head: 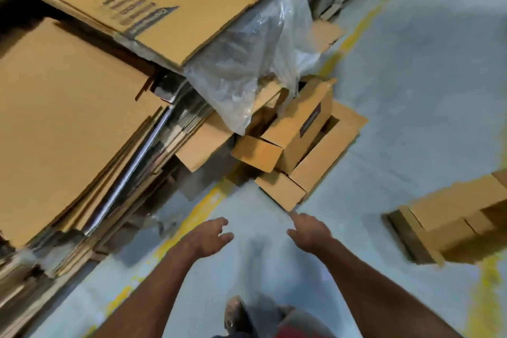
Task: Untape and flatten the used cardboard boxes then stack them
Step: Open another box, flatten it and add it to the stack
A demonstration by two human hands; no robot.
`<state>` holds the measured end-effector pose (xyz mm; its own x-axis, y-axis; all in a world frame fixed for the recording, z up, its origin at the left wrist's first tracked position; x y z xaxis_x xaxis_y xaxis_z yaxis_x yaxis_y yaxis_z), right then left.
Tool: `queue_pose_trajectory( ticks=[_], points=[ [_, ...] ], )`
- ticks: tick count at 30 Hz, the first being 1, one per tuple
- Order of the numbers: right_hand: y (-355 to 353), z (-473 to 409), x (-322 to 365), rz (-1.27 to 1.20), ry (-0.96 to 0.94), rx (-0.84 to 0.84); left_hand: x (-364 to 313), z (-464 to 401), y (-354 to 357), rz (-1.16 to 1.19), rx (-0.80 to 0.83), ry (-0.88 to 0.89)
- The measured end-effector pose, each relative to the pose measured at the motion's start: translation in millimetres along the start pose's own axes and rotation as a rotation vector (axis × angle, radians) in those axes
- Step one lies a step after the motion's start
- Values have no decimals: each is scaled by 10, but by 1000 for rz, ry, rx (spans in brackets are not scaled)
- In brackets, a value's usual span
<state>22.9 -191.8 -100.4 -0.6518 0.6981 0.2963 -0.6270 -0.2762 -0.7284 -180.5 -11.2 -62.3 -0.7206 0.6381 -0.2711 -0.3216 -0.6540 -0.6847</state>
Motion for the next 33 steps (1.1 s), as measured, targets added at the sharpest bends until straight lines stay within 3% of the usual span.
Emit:
queue_pose_trajectory(
  ticks=[12,19,28,33],
  points=[
    [-276,-444,13,-199,128,-138,8,-980,-640,106,24,88],
    [-505,-1555,-205,-305,93,-180,-265,-2034,-718,85,14,107],
    [-382,-3205,-707,-596,119,-169,-534,-3971,-537,254,-23,-35],
    [-292,-3726,-921,-636,139,-79,-689,-4886,-647,149,-151,-168]
  ],
)
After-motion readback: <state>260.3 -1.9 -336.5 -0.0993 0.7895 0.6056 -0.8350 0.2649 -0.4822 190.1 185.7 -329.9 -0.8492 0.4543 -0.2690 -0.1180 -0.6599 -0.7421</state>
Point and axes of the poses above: each hand's wrist, its own z-axis away from the middle knuckle, its own y-axis out of the palm, x = y × z, the point moved 1 cm from there along -z, towards the middle knuckle, and after that the axes turned 5 degrees about -z, right-handed, at the moved point
